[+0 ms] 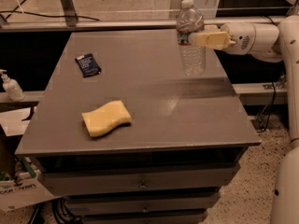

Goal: Place water bottle upright

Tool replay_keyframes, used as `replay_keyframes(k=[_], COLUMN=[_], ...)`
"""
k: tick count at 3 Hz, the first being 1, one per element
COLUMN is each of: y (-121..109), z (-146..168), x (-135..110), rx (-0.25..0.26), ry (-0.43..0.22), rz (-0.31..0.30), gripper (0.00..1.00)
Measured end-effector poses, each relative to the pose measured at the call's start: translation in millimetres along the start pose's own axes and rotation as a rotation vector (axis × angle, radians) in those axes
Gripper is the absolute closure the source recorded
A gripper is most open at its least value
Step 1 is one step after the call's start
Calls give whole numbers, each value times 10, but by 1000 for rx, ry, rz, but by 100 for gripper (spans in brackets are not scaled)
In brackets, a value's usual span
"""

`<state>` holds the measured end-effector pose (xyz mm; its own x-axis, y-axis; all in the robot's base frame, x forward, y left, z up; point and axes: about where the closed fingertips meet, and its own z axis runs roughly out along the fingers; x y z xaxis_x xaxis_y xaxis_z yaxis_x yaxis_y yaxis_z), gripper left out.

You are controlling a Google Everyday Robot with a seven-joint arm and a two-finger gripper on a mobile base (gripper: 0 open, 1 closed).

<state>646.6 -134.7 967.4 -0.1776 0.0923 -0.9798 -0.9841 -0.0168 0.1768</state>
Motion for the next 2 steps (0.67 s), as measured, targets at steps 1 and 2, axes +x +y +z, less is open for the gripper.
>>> replay_keyframes(k=[1,2], y=[-13,-32], z=[39,107], x=[0,-66], rx=[-2,-50], ry=[-1,-51], rz=[0,-24], gripper=[100,100])
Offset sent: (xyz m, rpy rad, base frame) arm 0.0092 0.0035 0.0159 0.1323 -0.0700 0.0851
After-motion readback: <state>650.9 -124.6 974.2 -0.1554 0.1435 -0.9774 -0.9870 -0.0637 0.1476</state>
